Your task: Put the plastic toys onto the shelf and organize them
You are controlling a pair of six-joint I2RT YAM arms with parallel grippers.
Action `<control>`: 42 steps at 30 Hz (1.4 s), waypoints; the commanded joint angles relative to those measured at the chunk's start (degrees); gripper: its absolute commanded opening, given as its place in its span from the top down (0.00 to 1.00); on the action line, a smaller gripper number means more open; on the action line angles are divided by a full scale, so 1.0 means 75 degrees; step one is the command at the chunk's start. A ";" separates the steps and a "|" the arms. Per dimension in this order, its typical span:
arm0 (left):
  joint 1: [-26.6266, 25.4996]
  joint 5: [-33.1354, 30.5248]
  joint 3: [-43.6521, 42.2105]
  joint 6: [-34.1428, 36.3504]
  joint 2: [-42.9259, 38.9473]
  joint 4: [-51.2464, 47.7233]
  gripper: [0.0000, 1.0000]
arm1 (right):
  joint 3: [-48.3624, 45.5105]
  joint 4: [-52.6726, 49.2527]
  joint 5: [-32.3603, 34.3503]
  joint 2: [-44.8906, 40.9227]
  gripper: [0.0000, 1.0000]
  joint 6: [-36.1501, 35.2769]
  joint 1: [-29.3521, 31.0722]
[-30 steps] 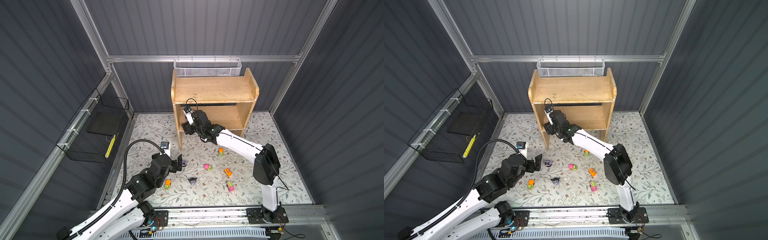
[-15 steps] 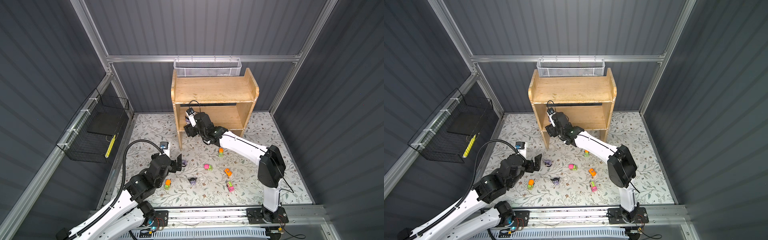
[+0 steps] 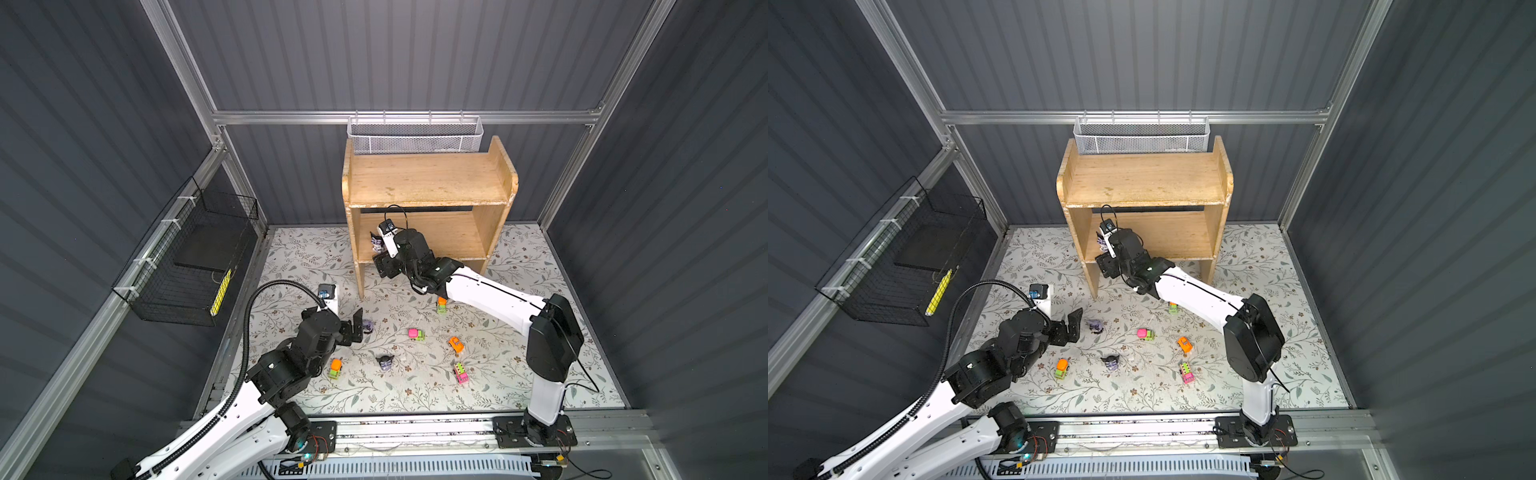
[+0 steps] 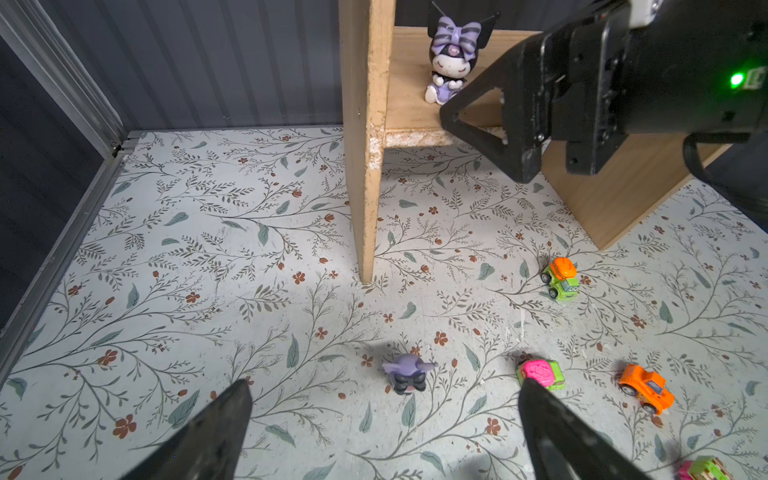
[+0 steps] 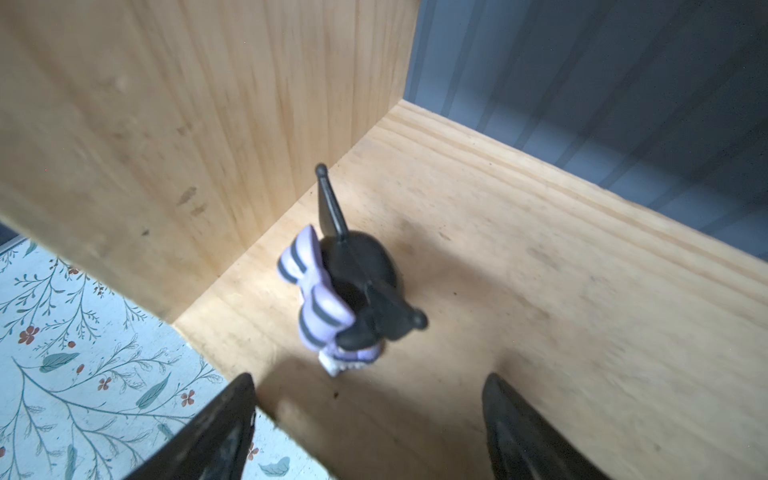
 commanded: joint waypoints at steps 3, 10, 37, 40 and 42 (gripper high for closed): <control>-0.0015 -0.0061 0.0100 -0.0084 -0.0128 -0.0182 0.00 | -0.0239 0.0149 0.0210 -0.0245 0.15 0.0113 -0.0112; -0.0008 -0.0050 0.0115 -0.0076 -0.0155 -0.0182 0.00 | -0.0463 0.0359 0.0176 -0.0360 0.15 0.0315 -0.0221; -0.0009 -0.0094 0.0215 0.0001 -0.0082 -0.0191 0.00 | -0.0260 0.0347 0.0017 -0.0128 0.15 0.0471 -0.0490; -0.0007 -0.0088 0.0221 0.0001 -0.0062 -0.0194 0.00 | -0.0236 0.0337 -0.0030 -0.0119 0.15 0.0500 -0.0501; -0.0006 -0.0097 0.0223 -0.0004 -0.0047 -0.0186 0.00 | -0.0254 0.0327 -0.0057 -0.0147 0.15 0.0543 -0.0502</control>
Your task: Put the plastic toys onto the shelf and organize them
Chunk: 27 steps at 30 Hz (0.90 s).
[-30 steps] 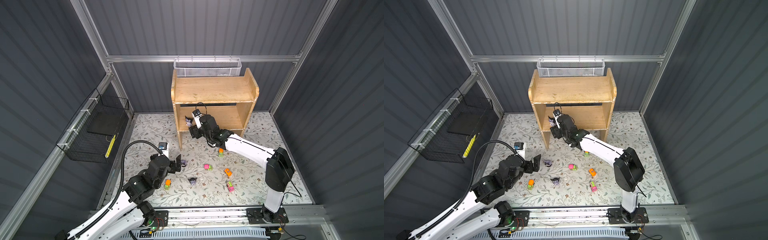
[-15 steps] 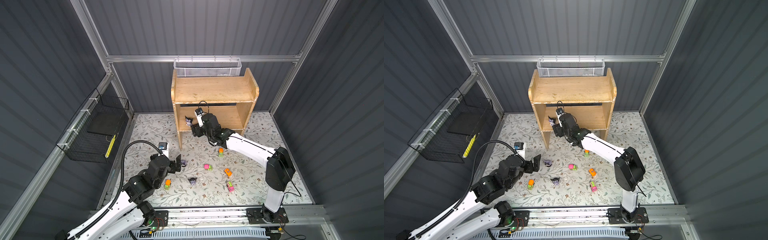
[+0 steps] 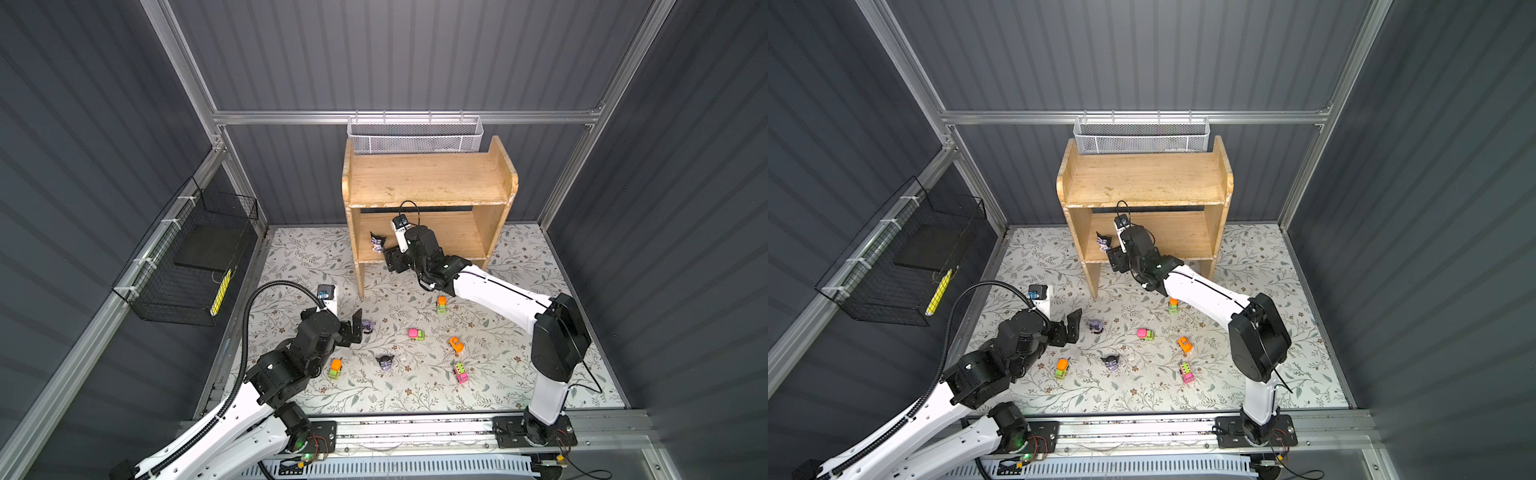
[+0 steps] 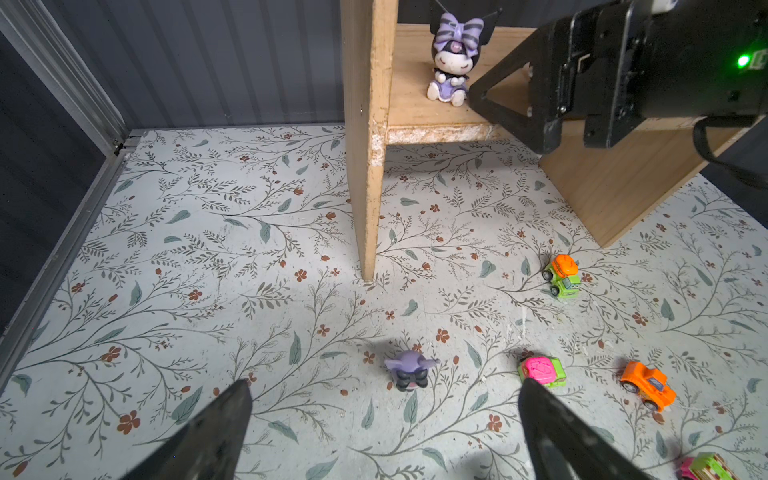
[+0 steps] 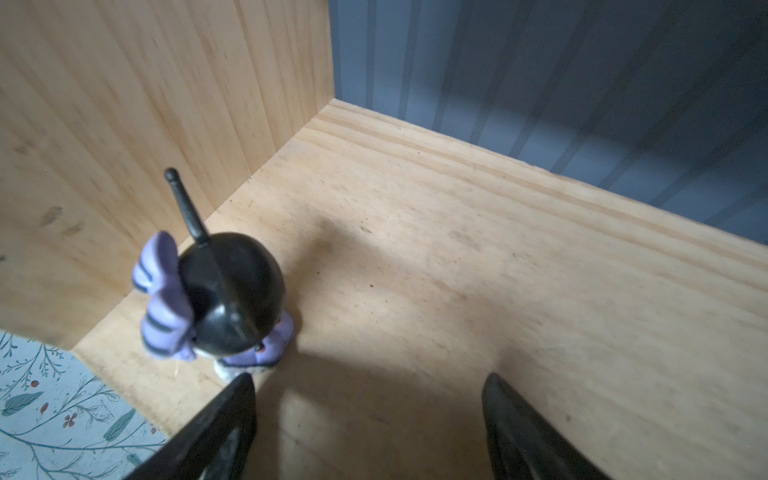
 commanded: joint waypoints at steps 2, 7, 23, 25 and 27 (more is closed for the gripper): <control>-0.0006 -0.0107 0.0218 -0.0001 0.0009 -0.0108 0.00 | 0.0069 -0.0004 -0.0151 0.0002 0.15 0.0184 -0.0039; -0.0015 -0.0149 0.0180 -0.0010 -0.0037 -0.0104 0.00 | 0.0064 -0.0043 -0.0329 -0.0001 0.15 0.0285 -0.0033; -0.0013 -0.0138 0.0168 -0.0060 -0.0138 -0.0144 0.00 | 0.0273 -0.0086 -0.0270 0.0216 0.15 0.0275 -0.0009; -0.0006 -0.0144 0.0175 -0.0054 -0.0120 -0.0140 0.00 | 0.0286 -0.0084 -0.0254 0.0242 0.15 0.0273 -0.0021; -0.0007 -0.0144 0.0175 -0.0052 -0.0110 -0.0137 0.00 | 0.0320 -0.0103 -0.0234 0.0276 0.15 0.0255 -0.0021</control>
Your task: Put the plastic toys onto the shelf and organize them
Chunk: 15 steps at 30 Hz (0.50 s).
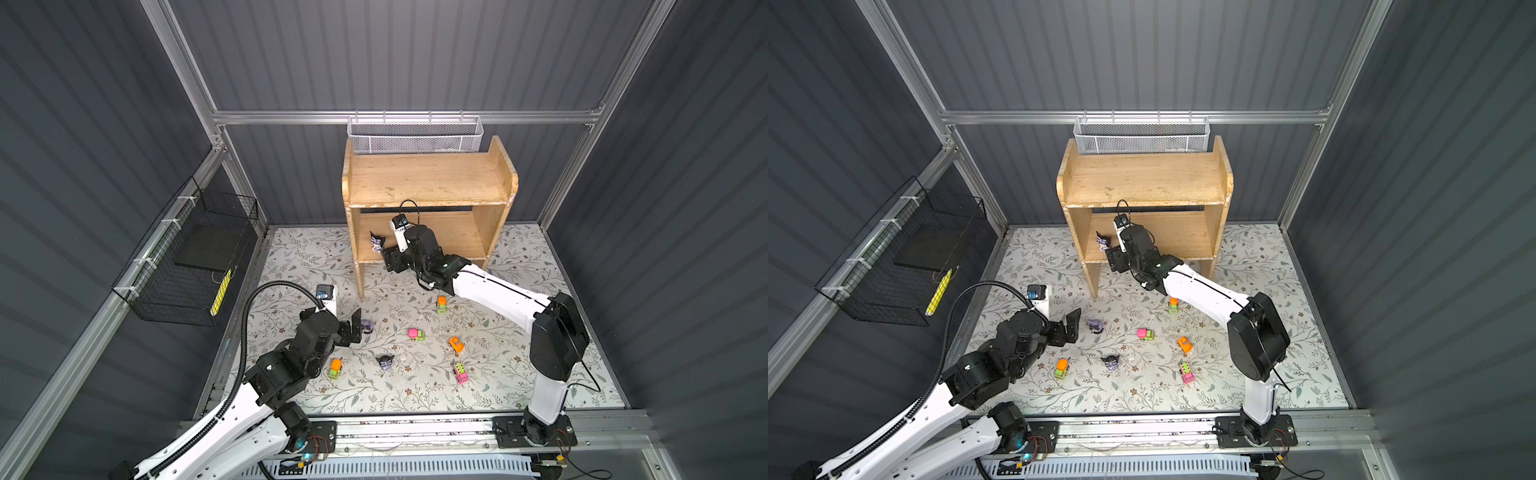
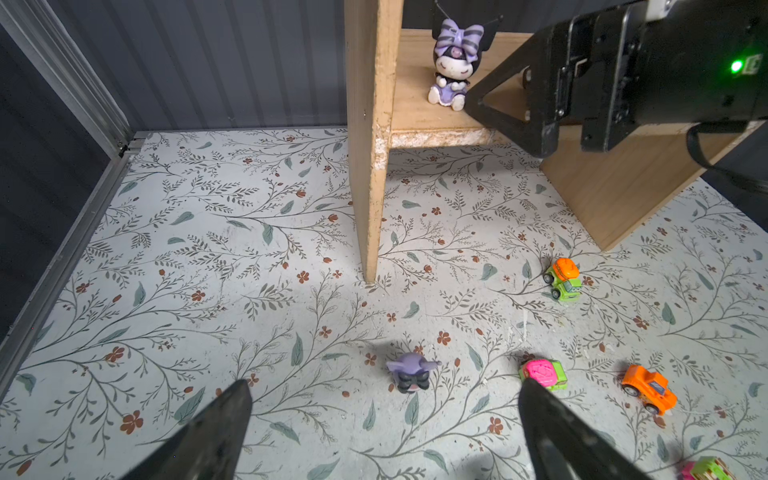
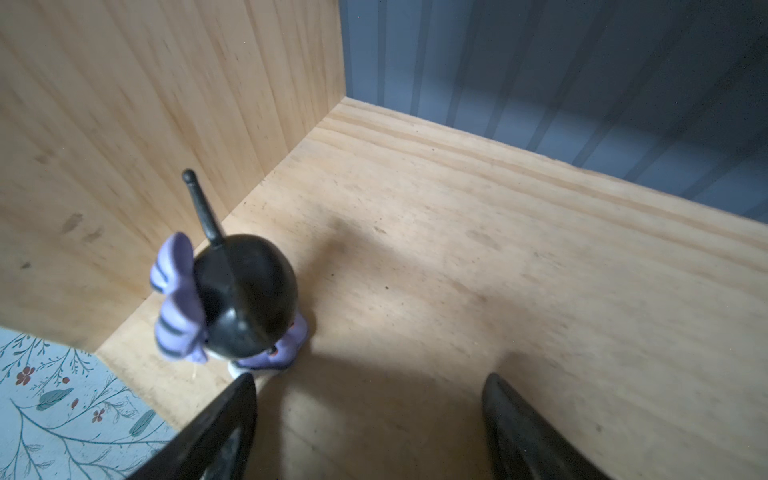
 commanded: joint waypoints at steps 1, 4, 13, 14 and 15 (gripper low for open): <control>-0.0006 -0.0085 0.0168 -0.0051 -0.0050 -0.0140 0.00 | 0.0238 -0.0073 0.0063 0.0226 0.15 0.0003 -0.0010; -0.0006 -0.0095 0.0168 -0.0061 -0.0044 -0.0143 0.00 | 0.0256 -0.0066 0.0085 0.0254 0.15 0.0004 -0.0021; -0.0015 -0.0097 0.0165 -0.0042 0.0009 -0.0125 0.00 | 0.0358 -0.0072 0.0154 0.0362 0.15 0.0001 -0.0103; -0.0006 -0.0097 0.0168 -0.0042 0.0009 -0.0122 0.00 | 0.0359 -0.0077 0.0187 0.0380 0.15 0.0019 -0.0115; -0.0007 -0.0115 0.0165 -0.0051 0.0008 -0.0124 0.00 | 0.0374 -0.0069 0.0204 0.0393 0.15 0.0014 -0.0124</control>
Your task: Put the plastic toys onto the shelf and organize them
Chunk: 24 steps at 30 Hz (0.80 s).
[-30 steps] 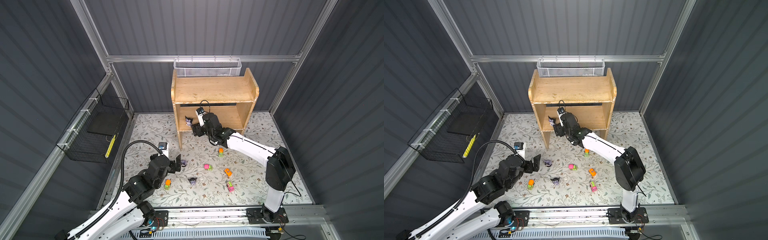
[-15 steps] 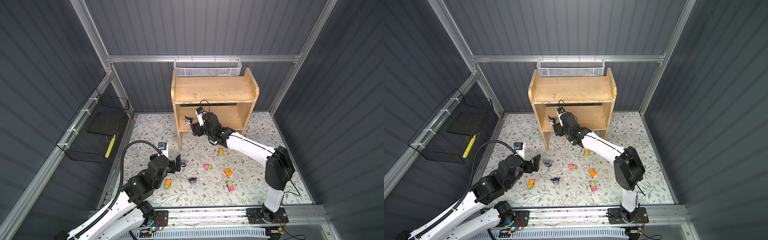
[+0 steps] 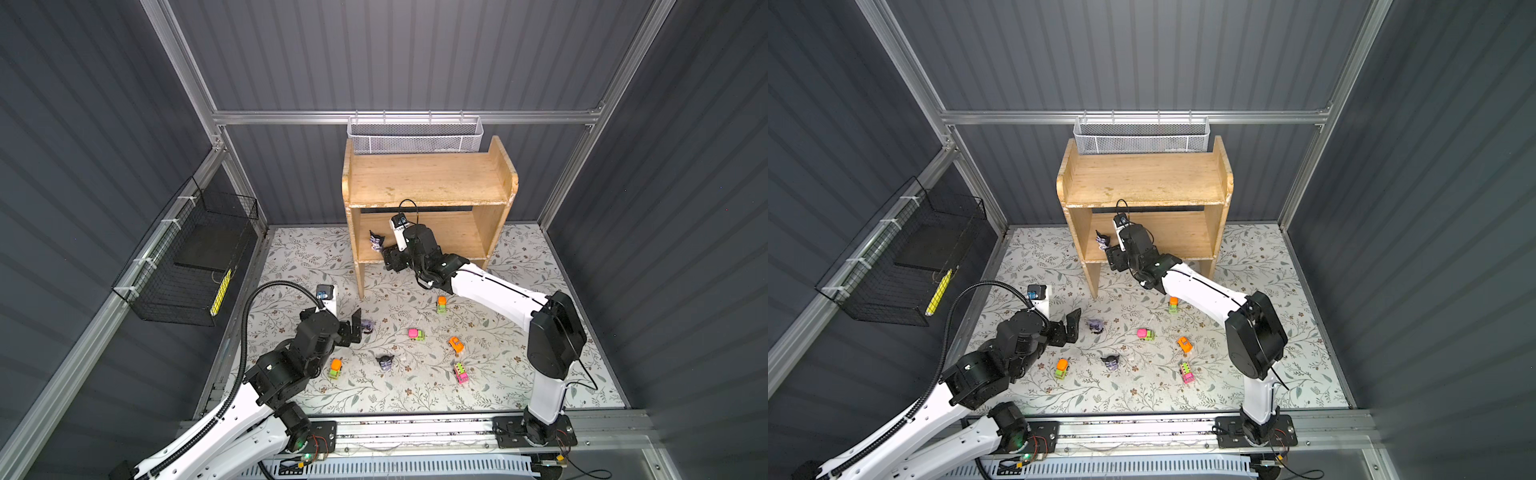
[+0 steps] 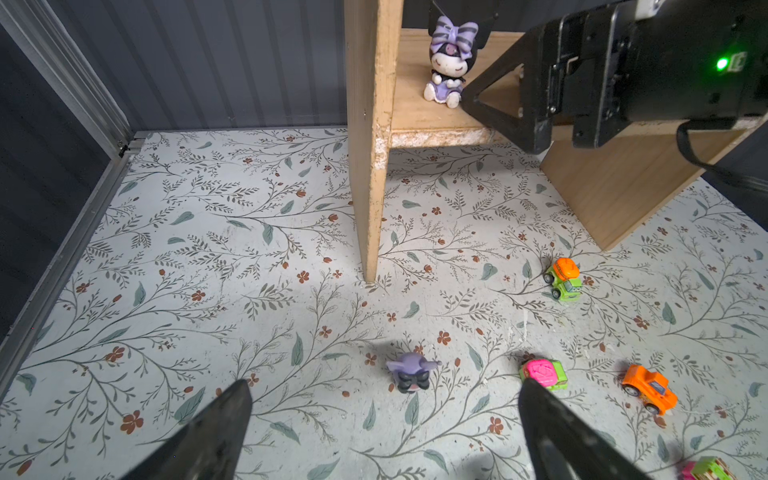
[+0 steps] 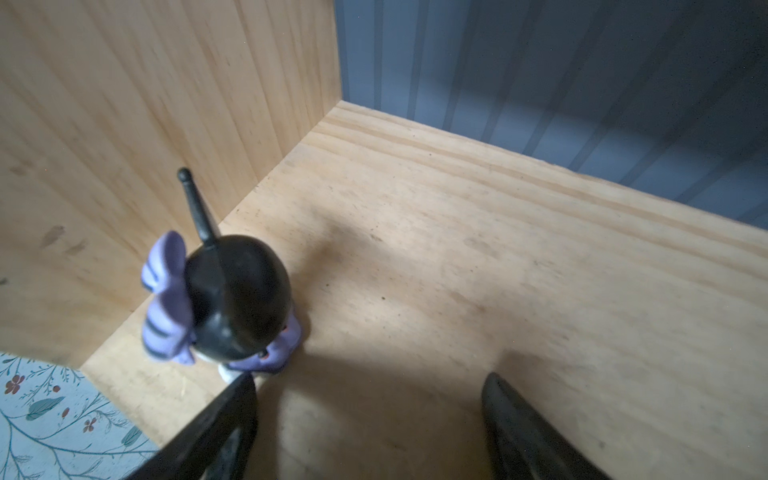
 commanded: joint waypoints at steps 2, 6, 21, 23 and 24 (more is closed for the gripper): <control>-0.0012 -0.0109 0.0168 -0.0048 0.0000 -0.0128 0.00 | 0.0213 -0.0085 0.0149 0.0233 0.15 0.0029 -0.0125; -0.0006 -0.0109 0.0168 -0.0045 0.0022 -0.0137 0.00 | 0.0184 -0.0073 0.0096 0.0257 0.15 0.0078 -0.0168; -0.0009 -0.0065 0.0214 -0.0035 0.0153 -0.0145 0.00 | -0.0328 -0.0003 -0.0206 -0.0193 0.14 0.0283 -0.0130; -0.0006 -0.0062 0.0186 -0.0068 0.0106 -0.0149 0.00 | -0.0366 -0.0015 -0.0215 -0.0230 0.13 0.0280 -0.0081; -0.0012 -0.0069 0.0174 -0.0086 0.0074 -0.0147 0.00 | -0.0358 -0.0031 -0.0224 -0.0225 0.13 0.0273 -0.0062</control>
